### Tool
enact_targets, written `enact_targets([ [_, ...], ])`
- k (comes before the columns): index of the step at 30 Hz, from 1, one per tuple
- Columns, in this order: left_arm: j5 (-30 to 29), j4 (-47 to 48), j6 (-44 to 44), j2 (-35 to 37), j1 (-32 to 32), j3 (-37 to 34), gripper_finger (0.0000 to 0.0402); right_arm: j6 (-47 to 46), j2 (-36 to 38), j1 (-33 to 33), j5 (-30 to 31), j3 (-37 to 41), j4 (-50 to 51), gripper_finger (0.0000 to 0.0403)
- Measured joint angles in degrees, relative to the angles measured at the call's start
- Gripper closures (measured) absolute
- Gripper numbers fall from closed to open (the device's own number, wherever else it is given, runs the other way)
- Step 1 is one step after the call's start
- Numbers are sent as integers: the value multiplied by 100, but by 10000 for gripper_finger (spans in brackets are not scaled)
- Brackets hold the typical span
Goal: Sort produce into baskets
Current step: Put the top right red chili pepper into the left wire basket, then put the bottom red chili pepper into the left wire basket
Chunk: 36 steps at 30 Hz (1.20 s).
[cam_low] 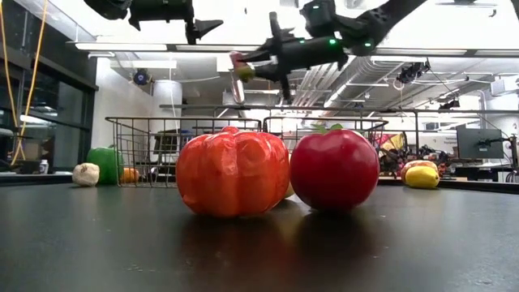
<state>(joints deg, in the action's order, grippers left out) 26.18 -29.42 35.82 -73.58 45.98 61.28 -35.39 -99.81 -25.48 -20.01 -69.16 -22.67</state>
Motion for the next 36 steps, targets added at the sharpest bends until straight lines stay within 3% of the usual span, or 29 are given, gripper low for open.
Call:
enact_targets([
  [4,0,-69,283,0,-2,0,7,489,-444,84,-377,-739,945,288],
  [8,18,-73,583,0,-11,0,7,1114,-782,85,-711,-1463,1848,214],
  [14,44,-52,772,74,-178,0,7,2196,-953,33,-359,-2272,2634,113],
  [20,426,322,864,434,-365,0,7,2863,-891,-301,-304,-2822,3308,90],
  [24,848,1991,437,952,-673,0,7,2948,-779,-653,-296,-3372,4345,89],
  [30,880,5924,-800,1814,-1997,0,7,2679,-745,-923,-227,-4058,5430,89],
  [32,510,7185,-1103,2038,-2628,0,7,2558,-743,-860,-70,-4214,5519,89],
  [36,-1076,9109,-1194,2285,-3922,0,7,2215,-743,-605,181,-4517,5741,89],
])
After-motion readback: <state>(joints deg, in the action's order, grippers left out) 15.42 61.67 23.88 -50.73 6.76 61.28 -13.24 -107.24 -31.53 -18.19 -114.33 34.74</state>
